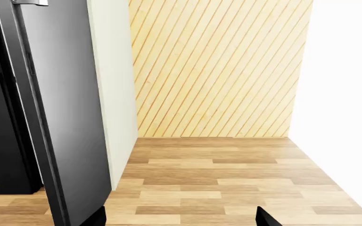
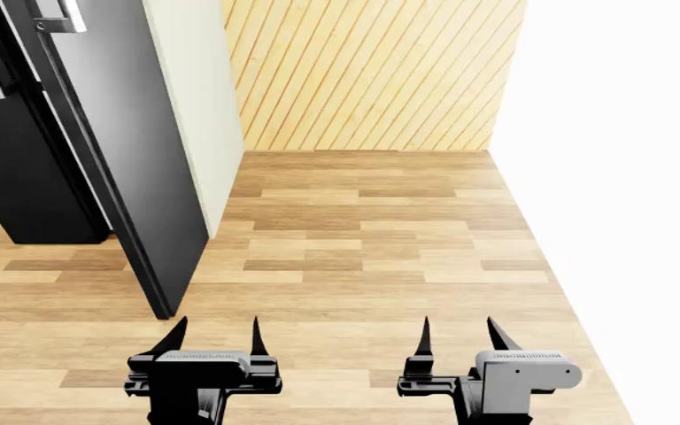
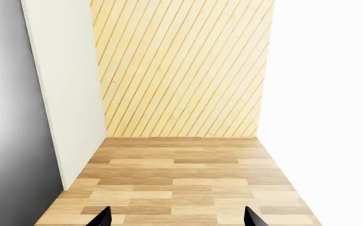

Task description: Close the fridge door

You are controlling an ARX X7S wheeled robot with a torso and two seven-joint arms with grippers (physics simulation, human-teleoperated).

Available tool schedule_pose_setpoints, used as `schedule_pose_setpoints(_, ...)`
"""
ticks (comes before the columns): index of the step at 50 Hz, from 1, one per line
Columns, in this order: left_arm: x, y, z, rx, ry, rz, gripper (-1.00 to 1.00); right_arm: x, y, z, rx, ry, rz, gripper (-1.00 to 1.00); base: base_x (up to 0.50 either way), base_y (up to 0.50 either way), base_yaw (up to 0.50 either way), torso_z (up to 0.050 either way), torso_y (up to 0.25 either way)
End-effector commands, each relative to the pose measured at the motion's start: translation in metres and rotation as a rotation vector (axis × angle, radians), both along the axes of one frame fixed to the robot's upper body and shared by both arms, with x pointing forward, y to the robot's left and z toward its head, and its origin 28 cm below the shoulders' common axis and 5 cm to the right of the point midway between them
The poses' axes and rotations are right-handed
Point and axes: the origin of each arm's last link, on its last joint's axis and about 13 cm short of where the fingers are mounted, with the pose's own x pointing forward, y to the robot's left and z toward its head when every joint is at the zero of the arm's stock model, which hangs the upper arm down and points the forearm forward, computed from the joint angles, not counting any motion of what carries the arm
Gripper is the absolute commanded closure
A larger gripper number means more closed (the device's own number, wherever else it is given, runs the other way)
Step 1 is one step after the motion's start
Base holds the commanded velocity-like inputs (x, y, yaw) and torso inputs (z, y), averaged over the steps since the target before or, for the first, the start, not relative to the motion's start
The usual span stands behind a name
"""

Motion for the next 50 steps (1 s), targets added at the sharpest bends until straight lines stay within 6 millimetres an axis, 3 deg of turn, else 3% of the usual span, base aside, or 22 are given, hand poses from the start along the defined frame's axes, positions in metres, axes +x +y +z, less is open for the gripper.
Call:
schedule_pose_setpoints(1,0.0,0.0001,0.0001,0.0,0.0,0.0,-1.0,0.0,0.0005,0.0001,0.002,-0.001,0.001,-1.0,0.0,0.0,0.0,0.0,0.0)
schedule_pose_setpoints(14,0.0004,-0.0005,0.0004,0.0,0.003,0.001,-1.0,0.0,0.001,0.0005,0.005,-0.01,0.009,-1.0,0.01,0.0,0.0,0.0,0.0)
schedule_pose_setpoints(50,0.0002,-0.0006,0.0007,0.001,0.004,0.0,-1.0,-0.0004,0.0014,0.0007,0.003,-0.026,0.026,-1.0,0.2,-0.03,0.0,0.0,0.0)
